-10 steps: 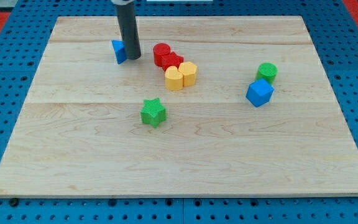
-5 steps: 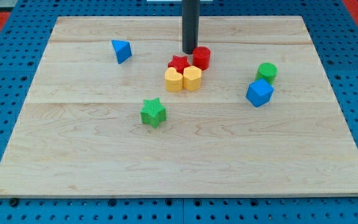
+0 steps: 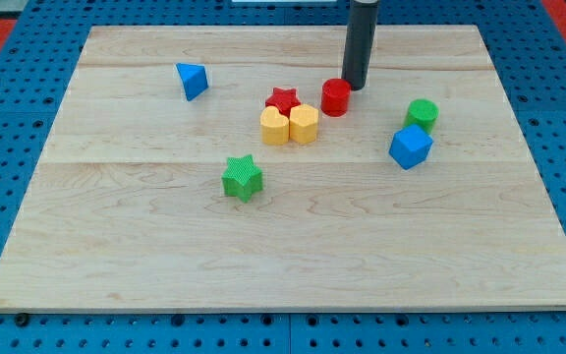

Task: Slide the red circle to the red star

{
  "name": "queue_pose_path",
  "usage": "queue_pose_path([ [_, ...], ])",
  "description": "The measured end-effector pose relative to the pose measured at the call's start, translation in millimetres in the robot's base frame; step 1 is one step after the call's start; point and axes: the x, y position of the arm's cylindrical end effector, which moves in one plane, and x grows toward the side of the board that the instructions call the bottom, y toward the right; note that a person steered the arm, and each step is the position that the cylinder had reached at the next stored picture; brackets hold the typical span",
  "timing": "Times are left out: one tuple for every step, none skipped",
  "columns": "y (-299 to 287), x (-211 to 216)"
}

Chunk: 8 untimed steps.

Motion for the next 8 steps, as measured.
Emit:
queue_pose_path([
  [-13,9],
  [-17,11],
  [-21,11],
  [-23,11],
  [4,19],
  [8,39],
  [-5,42],
  [-11,42],
])
